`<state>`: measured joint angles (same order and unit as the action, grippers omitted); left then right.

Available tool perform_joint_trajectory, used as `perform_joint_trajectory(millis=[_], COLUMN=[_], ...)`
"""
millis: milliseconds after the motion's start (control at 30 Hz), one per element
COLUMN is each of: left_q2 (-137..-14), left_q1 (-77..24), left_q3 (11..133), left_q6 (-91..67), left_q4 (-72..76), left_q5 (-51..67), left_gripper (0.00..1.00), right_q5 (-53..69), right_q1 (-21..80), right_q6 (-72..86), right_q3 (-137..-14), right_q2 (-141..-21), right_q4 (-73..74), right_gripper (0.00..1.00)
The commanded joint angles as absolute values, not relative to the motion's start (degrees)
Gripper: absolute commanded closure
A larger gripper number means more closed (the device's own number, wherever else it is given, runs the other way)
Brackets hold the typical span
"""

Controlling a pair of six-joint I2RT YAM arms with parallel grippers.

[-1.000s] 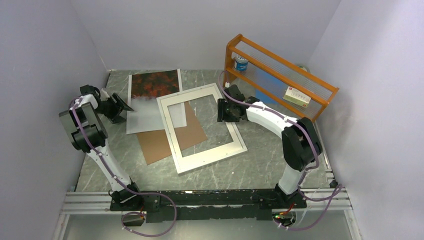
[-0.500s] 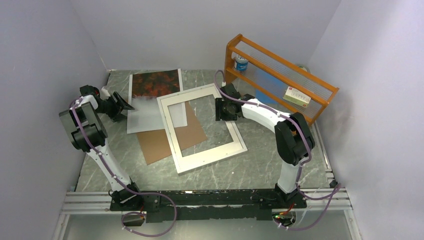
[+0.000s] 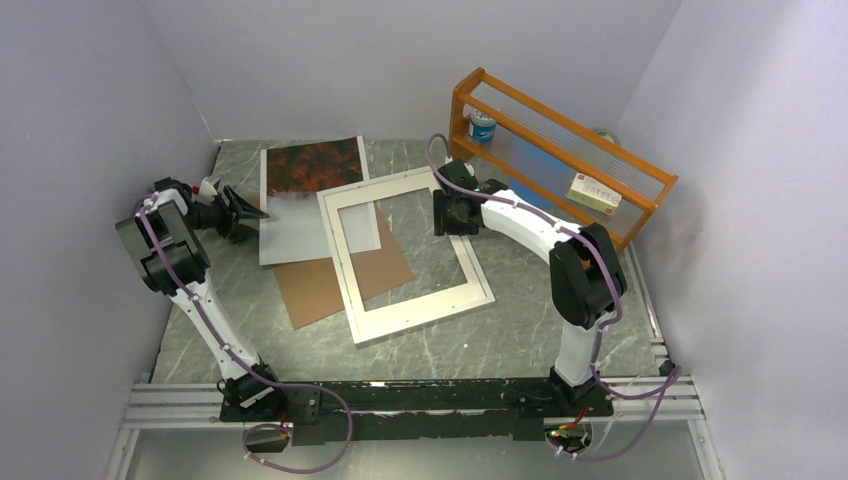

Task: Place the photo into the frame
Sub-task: Pick up the photo at the center of the board.

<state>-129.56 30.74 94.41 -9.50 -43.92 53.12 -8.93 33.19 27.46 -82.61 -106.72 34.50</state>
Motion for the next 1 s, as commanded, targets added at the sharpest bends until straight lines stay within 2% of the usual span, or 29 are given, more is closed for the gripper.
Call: perform_joint_trajectory(millis=[0,300,433,567,700,833,967], left_q2=[-129.29,-125.33,-124.25,-121.39,-117.54,-110.34,-103.12], left_q1=[30.67,29.54,28.15,27.36,26.95,25.86,25.76], left_q3=[93.28,88.73,87.85,90.03,93.78,95.89,96.09], left_q6=[-6.27,-9.16,-9.07,-9.56,-10.43,-10.54,-9.19], left_q4=[-44.68,-40.14,-40.79,-42.87,-46.57,-49.17,-49.13], left_q5=[61.12,60.88,58.34,52.5,42.69,25.72,18.8], left_gripper=[0.35,0.5,0.69,0.96,0.97,0.97,0.97], right_q5=[-10.95,-10.57,-10.2,-10.11,-9.14,-8.97,-10.96], right_q1=[33.84,34.19,34.45,34.56,34.54,34.5,34.54], right_q6=[26.47,26.47,26.78,26.95,27.57,27.75,27.77], right_q3=[-84.66,-83.46,-83.22,-82.73,-83.49,-83.84,-83.06], right_q2=[-105.47,-104.9,-104.78,-104.3,-103.88,-102.99,-101.49], right_q4=[36.12,35.44,35.36,35.24,36.19,36.95,37.33], right_gripper=[0.46,0.46,0.46,0.46,0.46,0.45,0.44])
